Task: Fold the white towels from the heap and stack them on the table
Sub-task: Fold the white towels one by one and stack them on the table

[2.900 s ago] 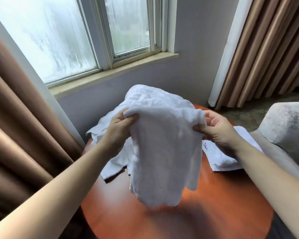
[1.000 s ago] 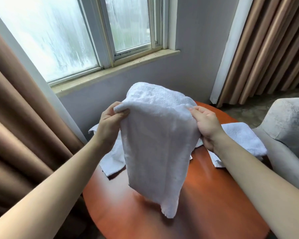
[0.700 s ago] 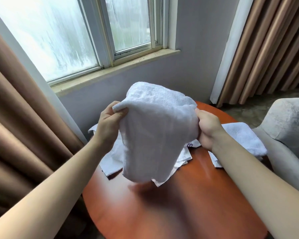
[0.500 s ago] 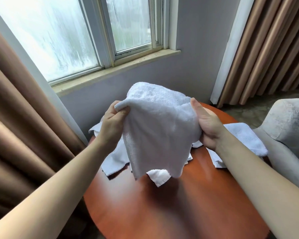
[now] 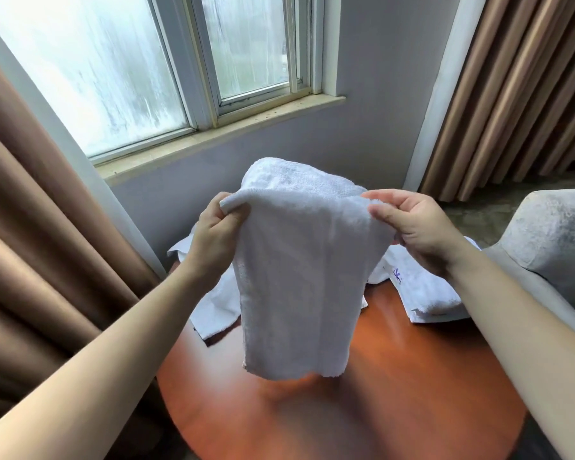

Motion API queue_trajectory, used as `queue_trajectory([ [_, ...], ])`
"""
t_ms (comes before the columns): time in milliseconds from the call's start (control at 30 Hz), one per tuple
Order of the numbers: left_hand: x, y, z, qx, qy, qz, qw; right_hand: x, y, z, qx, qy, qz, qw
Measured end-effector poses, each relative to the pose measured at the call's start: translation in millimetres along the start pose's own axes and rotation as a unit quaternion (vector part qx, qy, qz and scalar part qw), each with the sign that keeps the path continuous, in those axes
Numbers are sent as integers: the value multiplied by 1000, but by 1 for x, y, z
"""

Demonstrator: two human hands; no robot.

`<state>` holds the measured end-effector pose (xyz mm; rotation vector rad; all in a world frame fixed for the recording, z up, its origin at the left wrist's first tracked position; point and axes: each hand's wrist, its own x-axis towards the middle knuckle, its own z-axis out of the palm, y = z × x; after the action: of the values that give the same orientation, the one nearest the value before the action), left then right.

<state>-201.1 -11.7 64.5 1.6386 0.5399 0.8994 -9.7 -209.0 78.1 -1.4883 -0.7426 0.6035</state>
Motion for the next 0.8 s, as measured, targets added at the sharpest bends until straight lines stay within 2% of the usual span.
queue_trajectory([
  [67, 0, 0, -3, -1, 2, 2, 1000, -1, 0, -7, -86, -42, -4, 995],
  [133, -1, 1, -4, -1, -11, 16, 1000, 1, 0, -6, -168, -25, -15, 985],
  [200, -1, 4, -4, 0, -30, 30, 999, 3, -1, -2, -160, 1, -29, 987],
  [267, 0, 5, -7, 8, -43, 39, 998, 4, -4, -3, -165, -6, -30, 986],
  [600, 1, -4, -28, 7, -132, 13, 991, 0, -25, -20, -274, -152, 35, 949],
  [800, 0, -8, -35, -10, -142, 4, 990, -1, -17, -20, -202, -173, 35, 963],
])
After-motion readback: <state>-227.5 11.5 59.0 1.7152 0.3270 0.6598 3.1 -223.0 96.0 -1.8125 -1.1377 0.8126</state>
